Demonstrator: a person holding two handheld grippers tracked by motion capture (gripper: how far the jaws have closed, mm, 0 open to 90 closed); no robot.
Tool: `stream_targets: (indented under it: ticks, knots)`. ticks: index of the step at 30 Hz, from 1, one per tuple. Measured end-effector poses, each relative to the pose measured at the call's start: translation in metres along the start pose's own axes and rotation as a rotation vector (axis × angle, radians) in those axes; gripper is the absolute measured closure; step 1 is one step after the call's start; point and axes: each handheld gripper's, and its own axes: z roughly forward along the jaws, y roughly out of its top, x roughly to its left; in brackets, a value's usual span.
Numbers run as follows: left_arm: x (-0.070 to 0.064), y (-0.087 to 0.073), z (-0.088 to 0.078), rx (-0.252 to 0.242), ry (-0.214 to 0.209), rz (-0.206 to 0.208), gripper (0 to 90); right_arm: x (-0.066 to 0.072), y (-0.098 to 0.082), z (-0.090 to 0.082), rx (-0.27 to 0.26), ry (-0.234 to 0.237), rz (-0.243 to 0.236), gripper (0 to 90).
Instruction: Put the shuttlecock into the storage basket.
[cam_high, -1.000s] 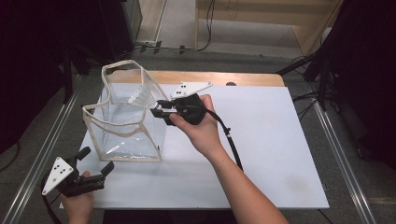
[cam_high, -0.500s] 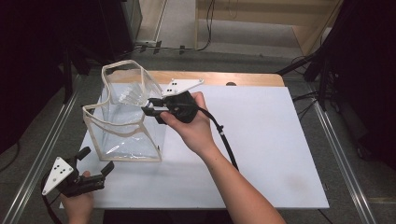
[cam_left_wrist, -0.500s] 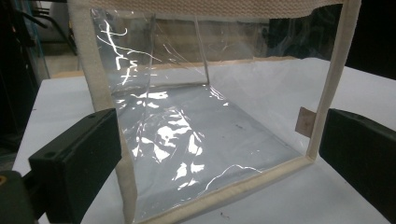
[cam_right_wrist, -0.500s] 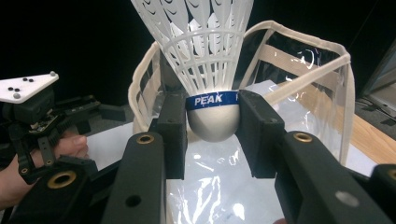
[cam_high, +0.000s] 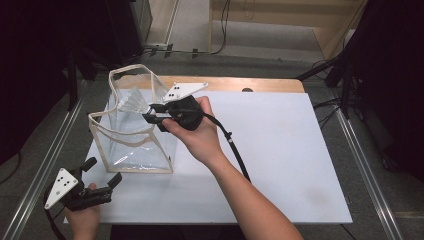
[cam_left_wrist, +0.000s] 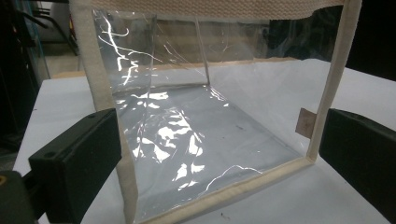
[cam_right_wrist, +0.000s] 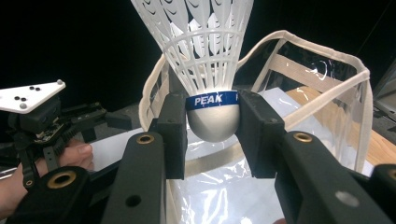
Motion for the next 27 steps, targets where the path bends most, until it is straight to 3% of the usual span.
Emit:
stream_targets:
  ticks: [13, 22, 27]
  knots:
    - [0.000, 0.000, 0.000, -0.002, -0.001, -0.001, 0.0, 0.003, 0.000, 0.012, 0.011, 0.016, 0.013, 61.9]
    - [0.000, 0.000, 0.000, -0.003, -0.001, -0.001, 0.0, 0.003, -0.001, 0.011, 0.008, 0.021, 0.020, 60.9]
    - [0.000, 0.000, 0.000, -0.001, -0.002, 0.001, 0.0, 0.002, -0.003, 0.008, 0.004, 0.049, 0.021, 48.5]
